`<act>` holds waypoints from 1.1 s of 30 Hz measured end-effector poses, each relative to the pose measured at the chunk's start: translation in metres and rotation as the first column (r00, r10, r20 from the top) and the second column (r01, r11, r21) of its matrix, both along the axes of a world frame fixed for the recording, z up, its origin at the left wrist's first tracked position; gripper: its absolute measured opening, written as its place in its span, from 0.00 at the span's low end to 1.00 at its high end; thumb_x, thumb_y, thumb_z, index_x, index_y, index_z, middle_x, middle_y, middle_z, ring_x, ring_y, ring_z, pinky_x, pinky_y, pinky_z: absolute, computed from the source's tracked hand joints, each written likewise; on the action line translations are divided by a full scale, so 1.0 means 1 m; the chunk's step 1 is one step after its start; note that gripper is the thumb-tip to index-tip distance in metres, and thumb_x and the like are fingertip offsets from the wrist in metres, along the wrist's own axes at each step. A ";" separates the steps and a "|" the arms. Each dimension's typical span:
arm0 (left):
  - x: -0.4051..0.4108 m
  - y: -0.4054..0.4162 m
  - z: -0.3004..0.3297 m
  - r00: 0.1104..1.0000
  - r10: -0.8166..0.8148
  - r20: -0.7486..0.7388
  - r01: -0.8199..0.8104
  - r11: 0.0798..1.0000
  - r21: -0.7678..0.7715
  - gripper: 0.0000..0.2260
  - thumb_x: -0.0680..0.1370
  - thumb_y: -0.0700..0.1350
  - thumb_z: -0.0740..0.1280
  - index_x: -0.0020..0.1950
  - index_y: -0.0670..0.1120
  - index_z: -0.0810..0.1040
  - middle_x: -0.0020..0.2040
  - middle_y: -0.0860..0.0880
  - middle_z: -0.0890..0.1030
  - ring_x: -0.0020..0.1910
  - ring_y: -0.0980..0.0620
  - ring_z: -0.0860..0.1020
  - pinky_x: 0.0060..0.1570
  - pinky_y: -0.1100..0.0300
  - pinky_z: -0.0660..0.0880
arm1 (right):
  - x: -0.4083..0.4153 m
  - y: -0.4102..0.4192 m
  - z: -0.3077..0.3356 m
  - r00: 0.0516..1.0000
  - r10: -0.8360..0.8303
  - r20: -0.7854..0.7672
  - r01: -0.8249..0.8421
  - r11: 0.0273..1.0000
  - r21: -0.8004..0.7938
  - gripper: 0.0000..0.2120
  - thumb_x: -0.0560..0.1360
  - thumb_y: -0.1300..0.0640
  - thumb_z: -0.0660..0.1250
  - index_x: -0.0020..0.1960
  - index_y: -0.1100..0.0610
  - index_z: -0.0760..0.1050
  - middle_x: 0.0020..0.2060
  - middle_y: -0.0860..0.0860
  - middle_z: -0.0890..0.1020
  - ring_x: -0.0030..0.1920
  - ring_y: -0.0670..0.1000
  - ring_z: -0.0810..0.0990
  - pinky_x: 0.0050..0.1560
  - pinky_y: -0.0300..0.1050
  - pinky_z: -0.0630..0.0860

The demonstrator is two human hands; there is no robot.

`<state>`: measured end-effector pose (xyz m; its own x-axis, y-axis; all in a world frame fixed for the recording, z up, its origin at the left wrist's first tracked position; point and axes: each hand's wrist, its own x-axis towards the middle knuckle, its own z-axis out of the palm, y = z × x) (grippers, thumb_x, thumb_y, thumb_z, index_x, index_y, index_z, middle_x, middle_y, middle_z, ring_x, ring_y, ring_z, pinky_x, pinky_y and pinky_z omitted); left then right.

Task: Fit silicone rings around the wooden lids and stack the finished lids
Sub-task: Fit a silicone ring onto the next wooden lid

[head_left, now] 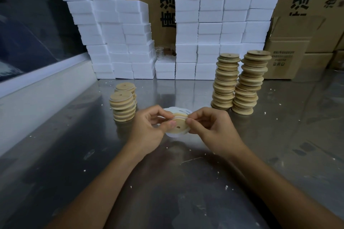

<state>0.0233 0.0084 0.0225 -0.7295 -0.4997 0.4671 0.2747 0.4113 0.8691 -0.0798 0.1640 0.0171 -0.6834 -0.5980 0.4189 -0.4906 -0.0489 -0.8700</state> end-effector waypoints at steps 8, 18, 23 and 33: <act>0.002 0.001 0.000 0.998 -0.054 -0.020 0.057 0.973 0.226 0.12 0.70 0.28 0.72 0.36 0.44 0.78 0.38 0.50 0.85 0.38 0.53 0.84 0.40 0.54 0.82 | 0.002 0.002 0.007 1.000 0.012 0.021 -0.012 1.000 -0.022 0.02 0.74 0.65 0.73 0.46 0.63 0.83 0.40 0.57 0.87 0.43 0.57 0.87 0.50 0.61 0.83; 0.001 0.002 0.002 0.995 -0.082 -0.048 0.095 0.890 0.445 0.10 0.69 0.31 0.72 0.33 0.44 0.77 0.41 0.45 0.84 0.40 0.48 0.84 0.37 0.53 0.82 | 0.002 0.005 0.011 0.971 0.113 0.209 -0.092 0.990 -0.110 0.02 0.73 0.67 0.72 0.42 0.63 0.82 0.39 0.60 0.86 0.41 0.55 0.86 0.47 0.49 0.84; 0.001 0.002 0.002 0.994 -0.103 -0.041 0.110 0.870 0.480 0.09 0.68 0.33 0.71 0.32 0.45 0.78 0.41 0.44 0.84 0.40 0.47 0.85 0.40 0.48 0.83 | 0.002 0.006 0.012 0.970 0.120 0.209 -0.100 0.989 -0.106 0.01 0.73 0.67 0.72 0.43 0.63 0.82 0.40 0.62 0.86 0.42 0.55 0.86 0.49 0.50 0.84; 0.000 0.004 0.002 0.990 -0.128 -0.058 0.137 0.781 0.609 0.05 0.66 0.35 0.71 0.35 0.41 0.75 0.51 0.37 0.81 0.46 0.41 0.83 0.38 0.45 0.82 | 0.002 0.006 0.012 0.952 0.132 0.278 -0.099 0.987 -0.130 0.01 0.72 0.66 0.73 0.42 0.65 0.82 0.39 0.62 0.86 0.43 0.57 0.86 0.49 0.50 0.84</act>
